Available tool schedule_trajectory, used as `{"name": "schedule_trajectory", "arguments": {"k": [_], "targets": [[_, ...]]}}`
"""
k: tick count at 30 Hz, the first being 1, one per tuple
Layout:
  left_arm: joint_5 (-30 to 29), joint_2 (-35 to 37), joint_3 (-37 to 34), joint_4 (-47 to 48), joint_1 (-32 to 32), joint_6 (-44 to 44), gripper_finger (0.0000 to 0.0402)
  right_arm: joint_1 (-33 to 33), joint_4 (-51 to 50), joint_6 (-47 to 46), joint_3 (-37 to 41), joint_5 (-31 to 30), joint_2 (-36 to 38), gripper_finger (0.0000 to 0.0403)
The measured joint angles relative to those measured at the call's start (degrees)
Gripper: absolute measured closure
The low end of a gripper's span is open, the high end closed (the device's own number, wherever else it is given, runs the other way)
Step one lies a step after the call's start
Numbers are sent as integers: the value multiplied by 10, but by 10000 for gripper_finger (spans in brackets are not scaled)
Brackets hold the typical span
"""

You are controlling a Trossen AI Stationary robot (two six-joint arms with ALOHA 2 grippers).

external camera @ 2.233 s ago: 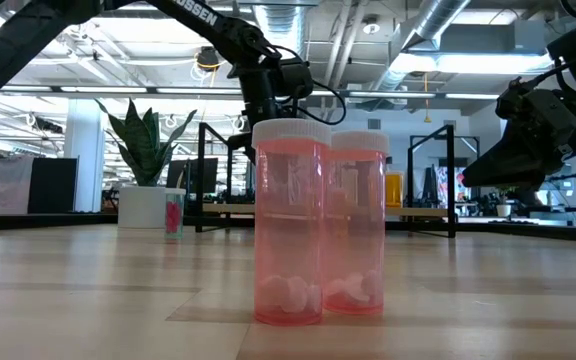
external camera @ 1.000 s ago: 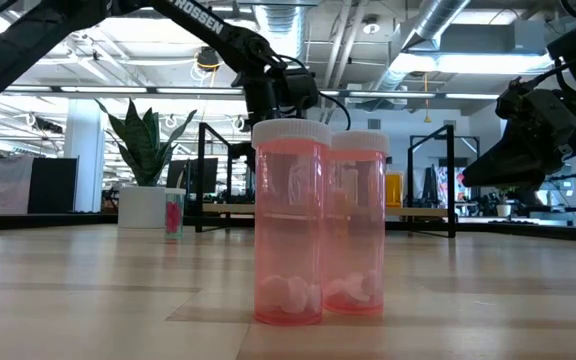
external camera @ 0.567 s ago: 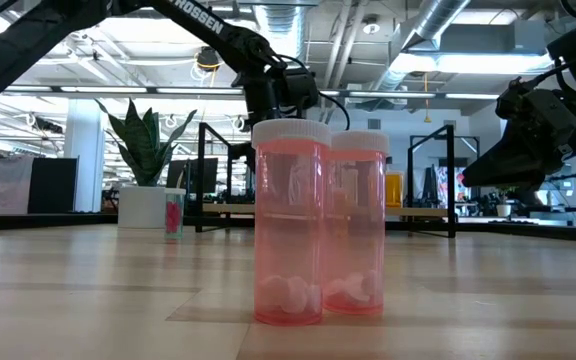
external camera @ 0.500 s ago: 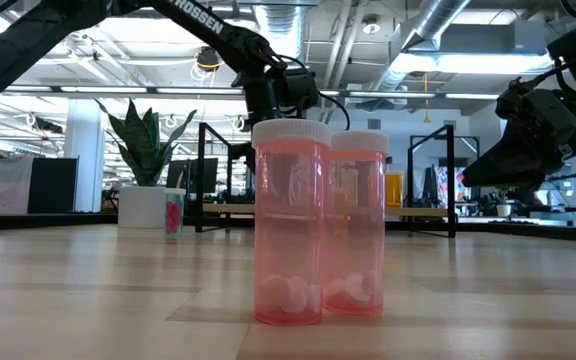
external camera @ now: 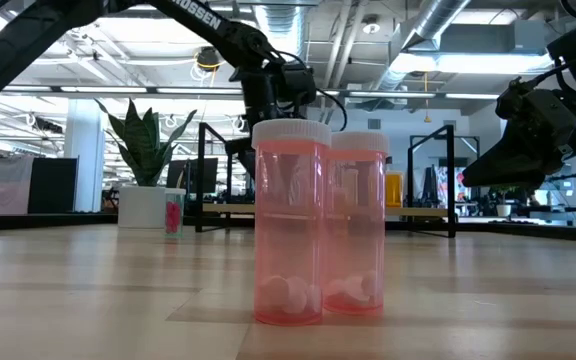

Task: Pick and place medicine bottles onto shelf by color
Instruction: Put the blue pill bottle on the shelf

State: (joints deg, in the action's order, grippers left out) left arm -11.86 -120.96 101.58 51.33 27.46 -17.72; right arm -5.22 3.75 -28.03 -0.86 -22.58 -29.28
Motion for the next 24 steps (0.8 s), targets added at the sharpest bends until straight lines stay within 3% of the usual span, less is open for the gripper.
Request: {"name": "schedule_trajectory", "arguments": {"k": [6,16,24], "targets": [[-12,23,0,6,-3,-1,90,0,0,0,0,0,0,241],[-33,59,0,2,-17,16,87,0,0,0,0,0,0,241],[-102,96,0,8,-61,8,88,0,0,0,0,0,0,241]]}}
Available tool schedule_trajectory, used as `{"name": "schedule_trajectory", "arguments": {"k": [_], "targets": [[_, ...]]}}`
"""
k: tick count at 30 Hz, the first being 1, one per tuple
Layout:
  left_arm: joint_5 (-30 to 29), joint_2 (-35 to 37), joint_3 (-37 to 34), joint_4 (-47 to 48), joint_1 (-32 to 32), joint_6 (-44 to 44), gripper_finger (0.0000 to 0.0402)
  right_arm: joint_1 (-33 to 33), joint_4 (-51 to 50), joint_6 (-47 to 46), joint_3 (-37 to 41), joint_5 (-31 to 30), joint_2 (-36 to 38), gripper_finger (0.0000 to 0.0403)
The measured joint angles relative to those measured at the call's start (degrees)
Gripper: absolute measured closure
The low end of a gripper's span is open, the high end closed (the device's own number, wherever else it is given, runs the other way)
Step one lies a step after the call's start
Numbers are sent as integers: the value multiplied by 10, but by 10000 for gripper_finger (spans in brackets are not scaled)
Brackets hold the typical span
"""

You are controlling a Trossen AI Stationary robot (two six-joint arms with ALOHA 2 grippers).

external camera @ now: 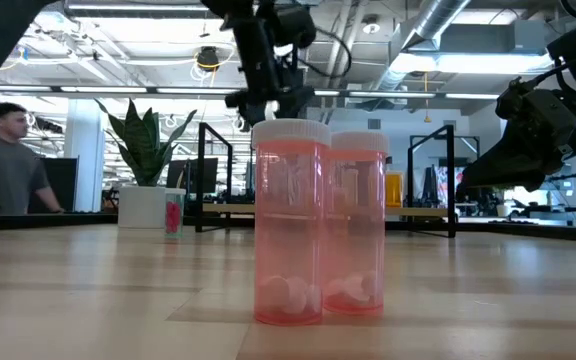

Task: Pick and place medicine bottles onto shelf by color
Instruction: Put the blue pill bottle on the shelf

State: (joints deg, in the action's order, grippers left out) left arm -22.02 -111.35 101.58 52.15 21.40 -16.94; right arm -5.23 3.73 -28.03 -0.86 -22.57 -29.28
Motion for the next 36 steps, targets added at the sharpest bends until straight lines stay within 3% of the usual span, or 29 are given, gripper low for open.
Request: {"name": "schedule_trajectory", "arguments": {"k": [4,8,19,25,36], "targets": [[-42,27,0,21,-40,-54,88,0,0,0,0,0,0,241],[-51,48,0,82,-81,-168,88,0,0,0,0,0,0,241],[44,45,-10,334,-153,-480,88,0,0,0,0,0,0,241],[77,45,-94,336,-167,-557,92,0,0,0,0,0,0,241],[138,71,-240,160,-145,-543,127,0,0,0,0,0,0,241]]}}
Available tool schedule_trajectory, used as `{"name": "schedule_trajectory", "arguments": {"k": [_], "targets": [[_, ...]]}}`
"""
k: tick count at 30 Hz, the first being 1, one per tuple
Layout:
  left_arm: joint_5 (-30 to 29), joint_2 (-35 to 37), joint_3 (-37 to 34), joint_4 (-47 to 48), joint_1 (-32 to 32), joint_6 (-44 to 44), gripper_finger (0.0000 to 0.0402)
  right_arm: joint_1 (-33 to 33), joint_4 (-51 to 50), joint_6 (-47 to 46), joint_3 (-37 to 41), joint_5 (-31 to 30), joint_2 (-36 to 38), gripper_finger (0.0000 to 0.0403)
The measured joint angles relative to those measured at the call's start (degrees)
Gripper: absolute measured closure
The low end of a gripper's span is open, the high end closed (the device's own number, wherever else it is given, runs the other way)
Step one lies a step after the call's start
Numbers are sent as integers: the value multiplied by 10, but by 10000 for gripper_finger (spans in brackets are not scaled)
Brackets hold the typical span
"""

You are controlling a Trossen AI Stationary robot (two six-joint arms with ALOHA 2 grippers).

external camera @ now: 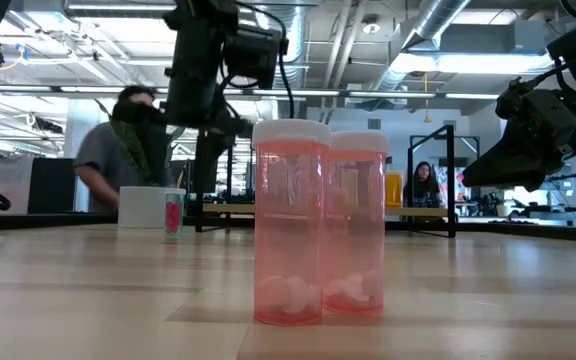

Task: Pick and place medicine bottles onto shelf by color
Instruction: Put the blue pill bottle on the shelf

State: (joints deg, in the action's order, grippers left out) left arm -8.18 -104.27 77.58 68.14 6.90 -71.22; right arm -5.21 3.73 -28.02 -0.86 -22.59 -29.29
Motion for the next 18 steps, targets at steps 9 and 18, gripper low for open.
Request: {"name": "schedule_trajectory", "arguments": {"k": [9,18], "targets": [[1,0,-66,-84,3,-8,129,0,0,0,0,0,0,241],[3,0,-104,-132,12,-12,130,0,0,0,0,0,0,241]]}}
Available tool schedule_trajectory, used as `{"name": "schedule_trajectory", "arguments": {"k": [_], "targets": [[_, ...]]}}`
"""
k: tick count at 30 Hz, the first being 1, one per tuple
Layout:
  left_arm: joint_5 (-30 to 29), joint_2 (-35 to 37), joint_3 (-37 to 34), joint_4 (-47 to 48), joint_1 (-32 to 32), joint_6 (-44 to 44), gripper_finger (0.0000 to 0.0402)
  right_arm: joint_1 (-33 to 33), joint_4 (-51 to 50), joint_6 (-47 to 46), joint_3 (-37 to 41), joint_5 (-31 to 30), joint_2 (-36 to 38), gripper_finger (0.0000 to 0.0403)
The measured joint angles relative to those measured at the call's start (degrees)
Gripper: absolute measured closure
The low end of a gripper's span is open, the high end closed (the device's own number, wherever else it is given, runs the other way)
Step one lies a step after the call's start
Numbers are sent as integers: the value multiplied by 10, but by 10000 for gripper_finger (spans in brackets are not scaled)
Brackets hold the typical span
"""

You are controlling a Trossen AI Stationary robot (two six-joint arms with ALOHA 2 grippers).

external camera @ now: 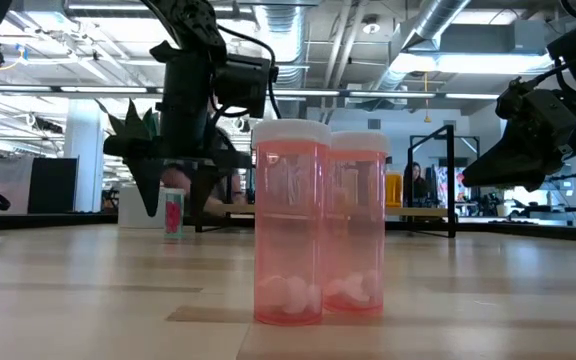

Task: Pick and place medicine bottles onto shelf by color
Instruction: Put the blue pill bottle on the shelf

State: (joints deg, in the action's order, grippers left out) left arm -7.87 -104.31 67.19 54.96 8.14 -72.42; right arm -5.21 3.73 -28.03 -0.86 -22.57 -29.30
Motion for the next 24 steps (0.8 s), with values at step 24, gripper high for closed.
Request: {"name": "schedule_trajectory", "arguments": {"k": [24], "targets": [[-4,0,0,-9,11,14,233,0,0,0,0,0,0,241]]}}
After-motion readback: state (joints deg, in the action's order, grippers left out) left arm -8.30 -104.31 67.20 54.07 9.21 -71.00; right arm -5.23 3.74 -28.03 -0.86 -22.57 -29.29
